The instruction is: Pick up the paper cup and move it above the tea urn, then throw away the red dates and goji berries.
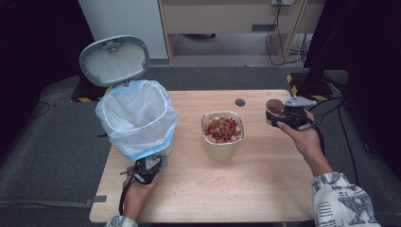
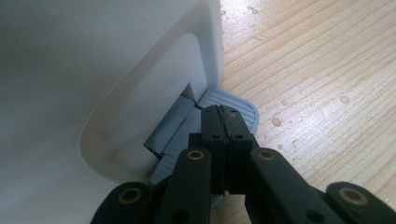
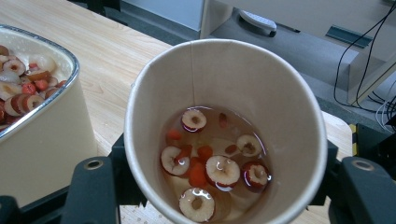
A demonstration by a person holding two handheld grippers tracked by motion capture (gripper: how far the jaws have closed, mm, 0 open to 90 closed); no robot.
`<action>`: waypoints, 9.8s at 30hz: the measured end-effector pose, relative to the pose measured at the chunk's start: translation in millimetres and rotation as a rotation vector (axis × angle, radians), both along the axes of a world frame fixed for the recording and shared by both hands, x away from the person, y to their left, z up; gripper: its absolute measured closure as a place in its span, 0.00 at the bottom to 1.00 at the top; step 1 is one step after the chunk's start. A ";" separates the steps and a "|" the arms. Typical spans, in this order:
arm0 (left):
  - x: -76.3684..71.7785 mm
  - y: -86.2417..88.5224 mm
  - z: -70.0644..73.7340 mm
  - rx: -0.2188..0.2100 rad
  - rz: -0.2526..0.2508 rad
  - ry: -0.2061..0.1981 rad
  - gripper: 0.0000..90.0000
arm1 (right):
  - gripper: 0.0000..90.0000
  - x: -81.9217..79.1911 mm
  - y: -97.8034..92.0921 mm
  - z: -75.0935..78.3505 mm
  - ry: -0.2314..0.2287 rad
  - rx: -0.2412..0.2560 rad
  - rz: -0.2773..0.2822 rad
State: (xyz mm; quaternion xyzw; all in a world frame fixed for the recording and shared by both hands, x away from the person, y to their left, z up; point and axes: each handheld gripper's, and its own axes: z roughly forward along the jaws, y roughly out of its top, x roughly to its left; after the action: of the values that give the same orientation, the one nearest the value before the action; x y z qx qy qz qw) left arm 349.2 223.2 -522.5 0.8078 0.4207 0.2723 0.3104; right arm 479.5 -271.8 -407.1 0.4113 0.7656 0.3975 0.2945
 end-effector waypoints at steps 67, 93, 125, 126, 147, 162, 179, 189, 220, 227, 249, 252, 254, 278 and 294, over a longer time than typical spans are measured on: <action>-0.3 0.9 -0.2 -0.014 0.005 0.003 0.98 | 0.41 22.2 76.9 66.7 -0.135 -0.145 0.198; -1.1 -0.3 -0.2 -0.012 0.015 0.002 0.97 | 0.41 38.3 90.4 83.8 -0.168 -0.190 0.269; -4.8 -0.4 -1.3 -0.023 0.017 -0.005 0.97 | 0.41 22.6 101.0 85.6 -0.229 -0.293 0.344; -4.8 -0.3 -1.3 -0.022 0.016 -0.005 0.97 | 0.41 21.5 101.3 85.5 -0.235 -0.306 0.343; -4.9 -0.9 -1.2 -0.019 0.017 -0.005 0.97 | 0.41 9.6 111.1 88.1 -0.285 -0.399 0.376; -4.7 -0.9 -1.0 -0.019 0.017 -0.003 0.97 | 0.41 3.4 115.7 92.8 -0.305 -0.430 0.390; -4.4 -0.6 -0.9 -0.019 0.015 -0.001 0.97 | 0.41 -4.4 133.3 97.7 -0.382 -0.630 0.414; -4.4 -0.8 -1.0 -0.023 0.017 -0.002 0.97 | 0.41 -5.2 135.4 98.9 -0.378 -0.652 0.420; -4.3 -0.8 -1.0 -0.024 0.017 -0.003 0.97 | 0.41 -11.5 144.2 102.2 -0.426 -0.796 0.427; -4.3 -0.7 -1.0 -0.025 0.017 -0.003 0.97 | 0.41 -10.6 143.7 102.3 -0.426 -0.797 0.430; -4.3 -0.8 -1.1 -0.025 0.017 -0.003 0.97 | 0.41 -10.8 140.0 111.2 -0.436 -0.780 0.418; -4.3 -0.7 -1.1 -0.026 0.018 -0.002 0.97 | 0.41 -10.4 139.5 115.1 -0.444 -0.783 0.418; -4.1 -0.3 -0.7 -0.015 0.017 -0.008 0.97 | 0.41 -10.1 139.5 116.8 -0.445 -0.788 0.412; -1.9 1.6 -0.1 -0.007 -0.023 -0.004 0.97 | 0.42 -11.1 143.0 121.2 -0.502 -0.941 0.405; -1.9 1.5 -0.1 -0.005 -0.023 -0.004 0.97 | 0.42 -11.3 142.6 122.4 -0.500 -0.924 0.411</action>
State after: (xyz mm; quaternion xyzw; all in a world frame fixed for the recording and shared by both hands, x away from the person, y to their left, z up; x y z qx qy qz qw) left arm 347.3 224.7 -522.6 0.8113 0.4113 0.2694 0.3164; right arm 468.3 -129.2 -284.7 -0.0248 0.8313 0.1556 0.5330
